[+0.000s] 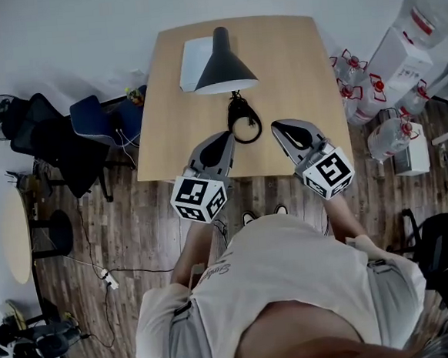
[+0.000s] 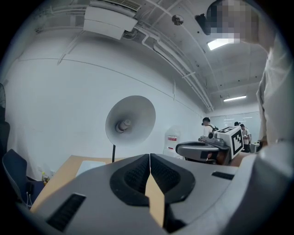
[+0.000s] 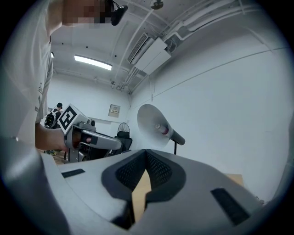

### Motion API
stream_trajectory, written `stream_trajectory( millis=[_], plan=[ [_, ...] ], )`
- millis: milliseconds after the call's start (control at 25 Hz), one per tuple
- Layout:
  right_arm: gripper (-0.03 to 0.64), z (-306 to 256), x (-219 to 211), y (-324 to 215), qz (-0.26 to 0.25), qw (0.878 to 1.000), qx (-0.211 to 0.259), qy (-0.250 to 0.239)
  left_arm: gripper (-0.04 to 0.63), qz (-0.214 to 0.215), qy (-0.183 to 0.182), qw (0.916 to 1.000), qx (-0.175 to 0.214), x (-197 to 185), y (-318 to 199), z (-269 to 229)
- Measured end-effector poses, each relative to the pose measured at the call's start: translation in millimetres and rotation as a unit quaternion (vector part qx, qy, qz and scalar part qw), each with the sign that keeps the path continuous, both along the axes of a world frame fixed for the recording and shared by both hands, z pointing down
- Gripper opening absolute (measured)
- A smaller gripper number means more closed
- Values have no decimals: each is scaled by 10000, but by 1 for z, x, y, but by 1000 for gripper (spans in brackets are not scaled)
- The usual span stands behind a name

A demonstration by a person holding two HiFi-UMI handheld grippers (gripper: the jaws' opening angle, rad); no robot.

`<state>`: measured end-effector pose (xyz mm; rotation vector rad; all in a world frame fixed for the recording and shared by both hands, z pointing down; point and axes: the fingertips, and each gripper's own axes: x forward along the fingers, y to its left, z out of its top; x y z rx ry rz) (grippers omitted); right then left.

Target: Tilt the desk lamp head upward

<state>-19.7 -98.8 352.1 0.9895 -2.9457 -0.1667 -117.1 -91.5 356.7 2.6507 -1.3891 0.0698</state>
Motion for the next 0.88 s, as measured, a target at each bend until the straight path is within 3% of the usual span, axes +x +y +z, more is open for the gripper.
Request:
stream_trajectory(
  millis=[880],
  plan=[
    [-5,7,-7,6,-171,9998,-30,71,17,-143,48,9999,-10,-2,9,6]
  ],
)
